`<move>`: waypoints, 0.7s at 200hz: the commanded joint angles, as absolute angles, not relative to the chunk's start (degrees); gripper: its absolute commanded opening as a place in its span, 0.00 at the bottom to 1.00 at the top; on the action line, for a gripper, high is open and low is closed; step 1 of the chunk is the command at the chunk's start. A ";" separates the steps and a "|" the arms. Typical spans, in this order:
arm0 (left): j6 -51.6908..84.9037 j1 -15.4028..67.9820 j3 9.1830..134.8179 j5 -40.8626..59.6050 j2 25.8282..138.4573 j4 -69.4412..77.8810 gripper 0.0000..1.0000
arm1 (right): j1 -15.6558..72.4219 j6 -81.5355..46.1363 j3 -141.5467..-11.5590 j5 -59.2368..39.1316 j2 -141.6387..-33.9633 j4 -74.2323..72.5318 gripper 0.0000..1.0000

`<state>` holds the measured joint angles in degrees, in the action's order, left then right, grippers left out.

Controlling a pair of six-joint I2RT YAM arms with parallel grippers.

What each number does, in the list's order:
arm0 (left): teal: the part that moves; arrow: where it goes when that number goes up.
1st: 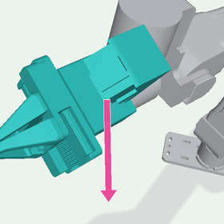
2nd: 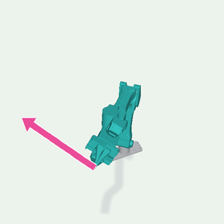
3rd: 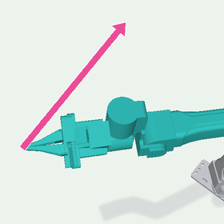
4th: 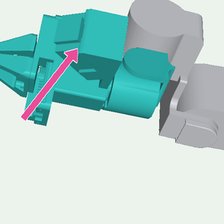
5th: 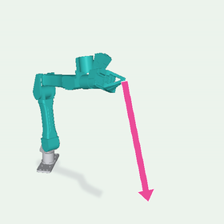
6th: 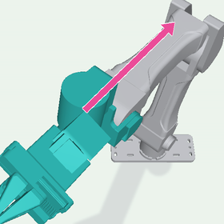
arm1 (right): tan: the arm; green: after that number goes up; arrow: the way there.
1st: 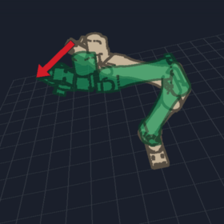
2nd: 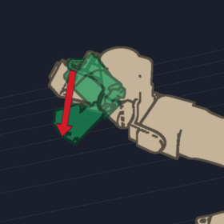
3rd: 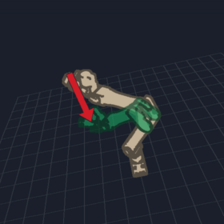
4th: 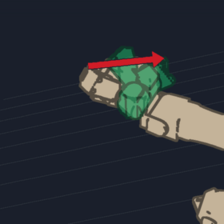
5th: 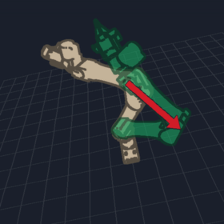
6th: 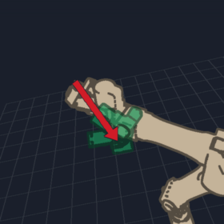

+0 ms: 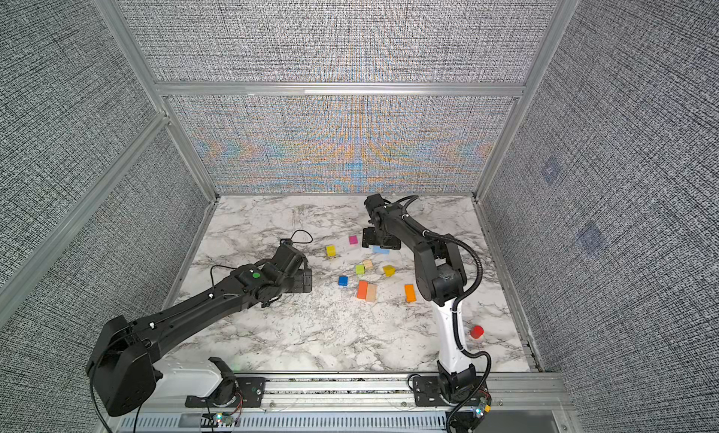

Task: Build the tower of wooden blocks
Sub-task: 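Close the right gripper around the light blue block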

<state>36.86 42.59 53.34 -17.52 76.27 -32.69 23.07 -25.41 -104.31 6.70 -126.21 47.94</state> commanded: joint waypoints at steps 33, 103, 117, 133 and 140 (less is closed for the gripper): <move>36.43 42.45 53.33 -16.96 76.04 -32.30 0.98 | 23.18 -26.97 -105.04 8.15 -127.54 49.54 0.87; 36.56 42.29 52.21 -17.27 75.18 -32.13 0.98 | 23.26 -27.72 -105.18 7.74 -129.04 49.04 0.85; 36.56 42.31 52.21 -17.28 75.28 -32.00 0.98 | 23.37 -27.70 -105.70 7.83 -129.48 49.07 0.84; 36.56 42.36 52.12 -17.36 75.32 -32.00 0.98 | 23.29 -27.64 -106.47 7.98 -130.04 49.45 0.83; 36.56 42.22 52.04 -17.39 75.23 -32.03 0.98 | 23.36 -27.69 -106.75 8.07 -130.33 49.57 0.82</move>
<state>36.86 42.33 52.14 -17.39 75.42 -32.62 23.27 -27.18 -105.69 7.38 -129.60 48.25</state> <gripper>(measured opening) 0.984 0.829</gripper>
